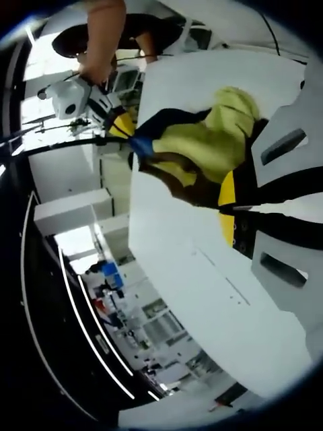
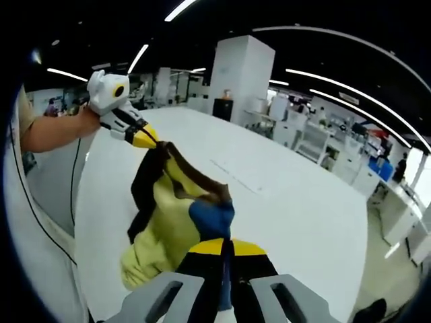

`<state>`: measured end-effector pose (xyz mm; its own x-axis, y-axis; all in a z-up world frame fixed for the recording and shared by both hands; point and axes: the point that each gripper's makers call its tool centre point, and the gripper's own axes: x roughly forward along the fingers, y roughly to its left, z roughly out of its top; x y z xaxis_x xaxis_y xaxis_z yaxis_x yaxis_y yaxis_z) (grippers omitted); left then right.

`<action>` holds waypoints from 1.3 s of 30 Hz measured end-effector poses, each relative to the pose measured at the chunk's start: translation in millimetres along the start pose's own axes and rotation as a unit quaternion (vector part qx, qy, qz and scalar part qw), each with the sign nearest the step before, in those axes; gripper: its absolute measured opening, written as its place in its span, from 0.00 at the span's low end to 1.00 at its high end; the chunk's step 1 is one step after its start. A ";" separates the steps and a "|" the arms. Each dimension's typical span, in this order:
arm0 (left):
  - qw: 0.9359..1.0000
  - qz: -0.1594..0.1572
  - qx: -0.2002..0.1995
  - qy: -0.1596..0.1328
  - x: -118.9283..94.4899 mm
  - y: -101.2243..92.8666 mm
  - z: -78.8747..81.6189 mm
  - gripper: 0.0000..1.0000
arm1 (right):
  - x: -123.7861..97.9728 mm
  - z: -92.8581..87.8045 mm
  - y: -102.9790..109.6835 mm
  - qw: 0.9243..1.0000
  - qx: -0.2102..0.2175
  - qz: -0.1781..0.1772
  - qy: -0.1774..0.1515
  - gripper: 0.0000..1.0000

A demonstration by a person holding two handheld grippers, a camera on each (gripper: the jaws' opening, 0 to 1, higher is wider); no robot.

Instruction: Fold the garment on the visible template until the final outline fits inside the template.

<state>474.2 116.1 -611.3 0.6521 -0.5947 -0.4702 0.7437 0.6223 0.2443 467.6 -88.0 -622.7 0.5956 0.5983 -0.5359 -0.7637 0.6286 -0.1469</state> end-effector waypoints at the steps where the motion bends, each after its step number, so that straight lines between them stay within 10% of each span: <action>1: 1.000 0.001 0.001 -0.001 1.6 1.8 1.4 0.00 | 0.6 0.9 -1.5 1.000 0.000 0.000 0.000 0.00; 21: 1.000 0.007 0.001 0.002 32.9 40.1 11.2 0.00 | 27.4 19.2 -38.0 1.000 -0.001 -0.001 -0.005 0.00; 39: 0.999 0.002 -0.013 0.033 80.0 61.6 -13.4 0.00 | 68.3 4.6 -67.7 1.000 0.006 -0.008 0.014 0.00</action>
<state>570.1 113.7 -645.2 0.6434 -0.5579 -0.5241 0.7363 0.6384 0.2244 561.1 -87.3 -645.5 0.6007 0.5742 -0.5563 -0.7510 0.6439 -0.1463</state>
